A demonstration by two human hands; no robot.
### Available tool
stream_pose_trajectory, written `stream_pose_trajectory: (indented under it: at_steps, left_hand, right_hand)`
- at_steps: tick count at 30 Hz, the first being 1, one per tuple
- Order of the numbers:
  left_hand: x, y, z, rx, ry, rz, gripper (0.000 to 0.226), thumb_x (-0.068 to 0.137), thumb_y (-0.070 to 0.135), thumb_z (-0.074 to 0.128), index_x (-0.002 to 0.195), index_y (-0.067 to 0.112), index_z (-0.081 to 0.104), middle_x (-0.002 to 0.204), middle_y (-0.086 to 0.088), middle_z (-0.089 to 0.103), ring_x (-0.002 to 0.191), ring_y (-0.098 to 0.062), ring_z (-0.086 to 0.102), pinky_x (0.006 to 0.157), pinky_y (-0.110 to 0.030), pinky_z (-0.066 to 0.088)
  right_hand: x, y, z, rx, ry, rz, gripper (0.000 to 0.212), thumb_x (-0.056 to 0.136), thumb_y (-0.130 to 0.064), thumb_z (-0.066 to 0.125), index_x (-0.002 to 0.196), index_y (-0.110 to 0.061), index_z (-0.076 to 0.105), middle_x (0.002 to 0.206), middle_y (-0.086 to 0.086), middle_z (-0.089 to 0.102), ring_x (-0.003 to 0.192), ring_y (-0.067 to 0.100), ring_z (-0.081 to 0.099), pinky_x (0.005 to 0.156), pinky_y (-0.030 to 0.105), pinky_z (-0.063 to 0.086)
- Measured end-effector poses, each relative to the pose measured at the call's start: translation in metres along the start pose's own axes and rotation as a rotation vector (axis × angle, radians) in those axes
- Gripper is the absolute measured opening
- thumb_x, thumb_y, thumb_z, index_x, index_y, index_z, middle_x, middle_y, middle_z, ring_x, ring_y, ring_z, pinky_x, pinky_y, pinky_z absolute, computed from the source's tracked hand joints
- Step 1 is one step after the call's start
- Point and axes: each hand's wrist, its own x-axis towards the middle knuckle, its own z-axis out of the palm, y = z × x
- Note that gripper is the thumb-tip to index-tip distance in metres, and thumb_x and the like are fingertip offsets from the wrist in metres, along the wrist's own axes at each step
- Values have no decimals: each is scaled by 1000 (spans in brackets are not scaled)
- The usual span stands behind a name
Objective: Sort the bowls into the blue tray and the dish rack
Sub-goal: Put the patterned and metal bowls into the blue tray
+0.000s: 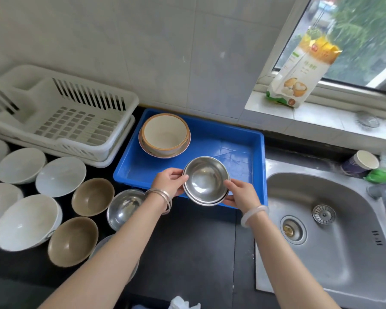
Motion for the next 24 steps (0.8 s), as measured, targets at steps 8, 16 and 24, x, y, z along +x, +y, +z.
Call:
stream_pose_trajectory:
  at_steps: [8, 16, 24]
  left_hand:
    - [63, 9, 46, -6, 5, -38, 29, 93, 9, 48, 121, 13, 56, 115, -8, 62, 89, -22, 57, 69, -34, 51]
    - [109, -6, 66, -135, 14, -186, 36, 94, 5, 46, 127, 15, 52, 123, -10, 58, 108, -29, 57, 79, -37, 51]
    - [135, -16, 65, -212, 15, -194, 34, 94, 4, 44, 125, 11, 55, 119, -13, 60, 101, -26, 58, 83, -35, 49]
  right_hand:
    - [71, -25, -11, -38, 76, 55, 21, 92, -18, 52, 76, -14, 65, 79, 6, 62, 58, 19, 65, 50, 22, 55]
    - [119, -18, -10, -106, 113, 121, 22, 93, -18, 51, 80, -11, 67, 81, 9, 59, 67, 22, 62, 52, 24, 56]
    - [137, -15, -3, -33, 106, 132, 18, 94, -21, 51, 105, -11, 61, 79, 5, 52, 56, 17, 53, 44, 19, 52]
